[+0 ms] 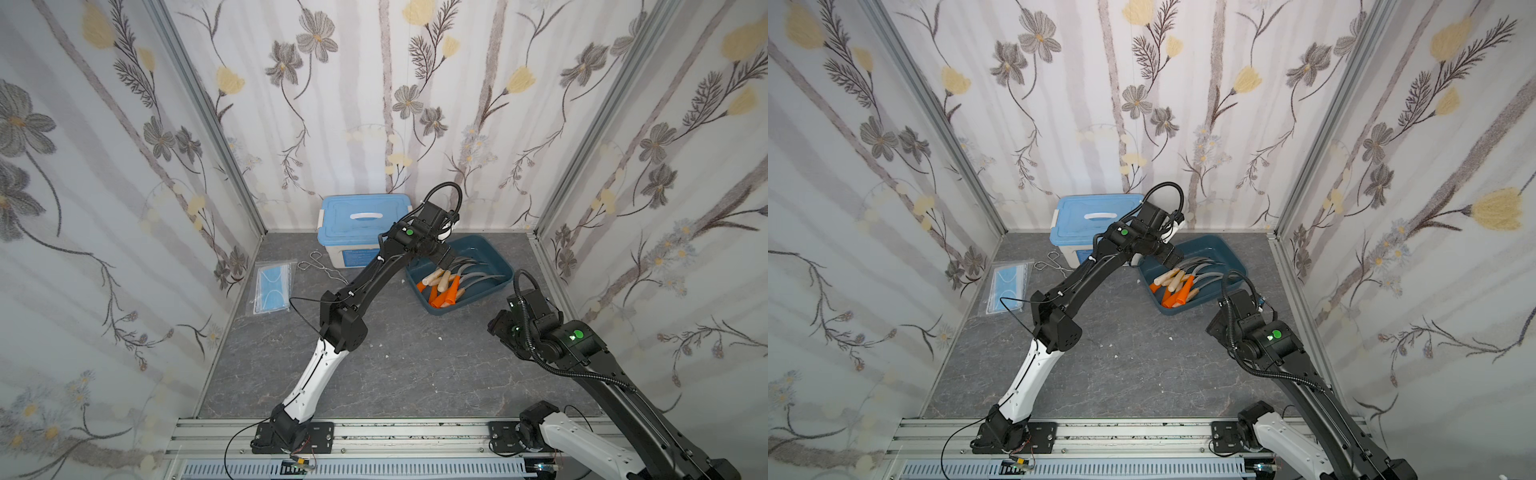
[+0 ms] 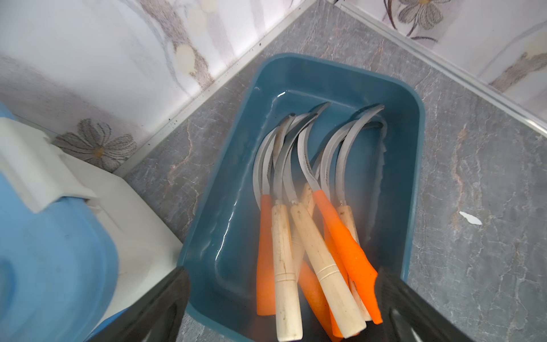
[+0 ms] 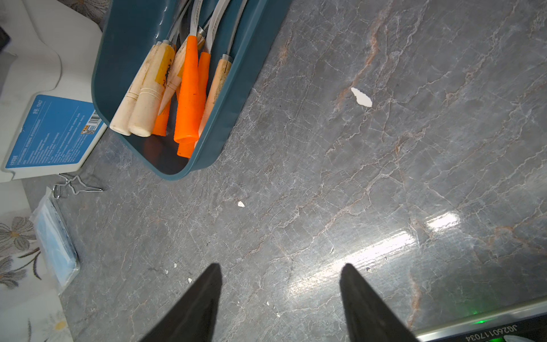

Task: Put small sickles into storage boxes
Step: Place the sickle in the storage box, then reset both arms

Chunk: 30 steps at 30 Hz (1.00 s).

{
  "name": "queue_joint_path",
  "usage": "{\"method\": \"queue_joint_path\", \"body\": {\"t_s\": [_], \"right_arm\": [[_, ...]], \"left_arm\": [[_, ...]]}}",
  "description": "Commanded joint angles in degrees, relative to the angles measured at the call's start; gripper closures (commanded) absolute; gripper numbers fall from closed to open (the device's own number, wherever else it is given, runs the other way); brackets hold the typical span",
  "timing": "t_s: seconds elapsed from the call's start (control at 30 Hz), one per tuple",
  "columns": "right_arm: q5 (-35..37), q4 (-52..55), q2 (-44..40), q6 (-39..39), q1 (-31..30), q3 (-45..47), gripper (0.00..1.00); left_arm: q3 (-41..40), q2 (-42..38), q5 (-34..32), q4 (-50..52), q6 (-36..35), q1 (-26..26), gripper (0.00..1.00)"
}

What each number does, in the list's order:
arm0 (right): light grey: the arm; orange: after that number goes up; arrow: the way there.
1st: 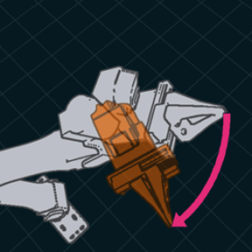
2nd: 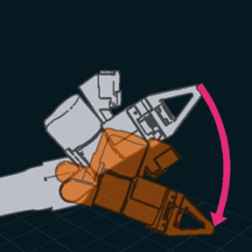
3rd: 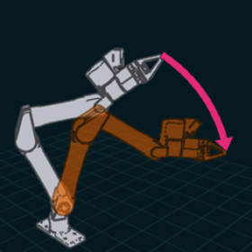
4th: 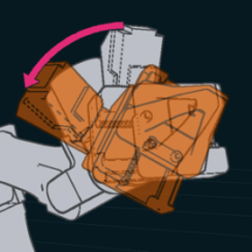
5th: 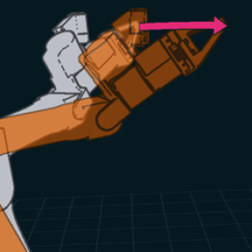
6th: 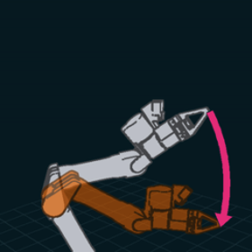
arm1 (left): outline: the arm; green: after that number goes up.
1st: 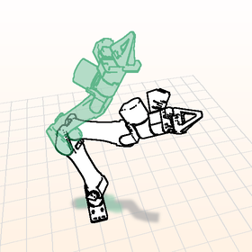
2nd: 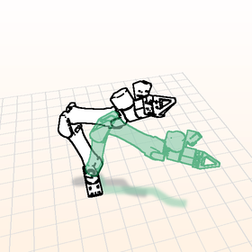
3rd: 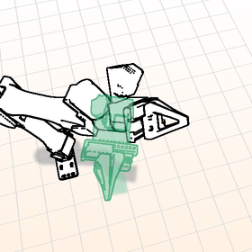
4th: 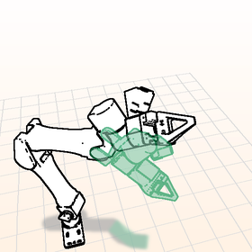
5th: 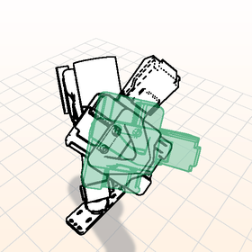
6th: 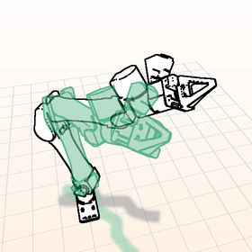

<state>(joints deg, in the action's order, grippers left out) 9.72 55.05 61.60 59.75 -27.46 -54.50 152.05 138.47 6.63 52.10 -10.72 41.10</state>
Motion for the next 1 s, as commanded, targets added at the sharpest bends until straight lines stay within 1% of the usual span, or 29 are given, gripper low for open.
{"method": "queue_joint_path", "body": {"t_s": [0.0,0.13,0.27,0.4,0.5,0.67,0.73,0.87,0.9,0.93,0.97], "right_arm": [[2.12,-3.04,2.32,-2.31,0.09,-1.71,0.26],[2.94,-4.8,5.89,-4.94,0.58,-3.79,0.2],[2.22,-7.1,9.38,-8.82,2.12,-5.97,0.18],[0.84,-9.41,12.44,-12.68,3.97,-8.41,0.17],[-0.15,-10.99,14.01,-15.32,5.09,-10.28,0.17],[-3.49,-13.48,16.06,-18.65,7.35,-12.92,0.18],[-4.08,-14.08,16.85,-19.85,7.83,-14.07,0.18],[-4.39,-15.52,17.57,-22.28,8.38,-16.22,0.17],[-3.95,-15.96,17.54,-22.74,8.43,-16.73,0.16],[-3.37,-16.48,17.5,-23.05,8.62,-17.19,0.06],[-2.73,-16.98,17.37,-23.25,8.67,-17.58,0.01]], "left_arm": [[0.44,-3.15,-0.81,1.92,-0.88,-0.98,0.0],[-0.21,-7.2,-2.19,4.13,0.27,-3.26,0.0],[-3.25,-12.34,-3.48,6.2,1.85,-6.78,0.0],[-10.64,-19.75,-5.54,6.35,1.91,-10.53,0.0],[-16.96,-25.32,-5.28,5.74,2.31,-13.96,0.0],[-24.6,-32.34,-5.62,5.98,1.95,-19.83,0.0],[-29.56,-35.17,-6.88,3.89,1.98,-22.34,0.0],[-40.11,-43.61,-7.0,-2.24,3.36,-27.25,0.0],[-43.11,-45.89,-7.79,-4.27,3.36,-28.13,0.0],[-46.36,-48.2,-8.3,-6.13,3.19,-29.0,0.0],[-48.8,-50.17,-8.62,-7.43,3.09,-29.65,0.0]]}}
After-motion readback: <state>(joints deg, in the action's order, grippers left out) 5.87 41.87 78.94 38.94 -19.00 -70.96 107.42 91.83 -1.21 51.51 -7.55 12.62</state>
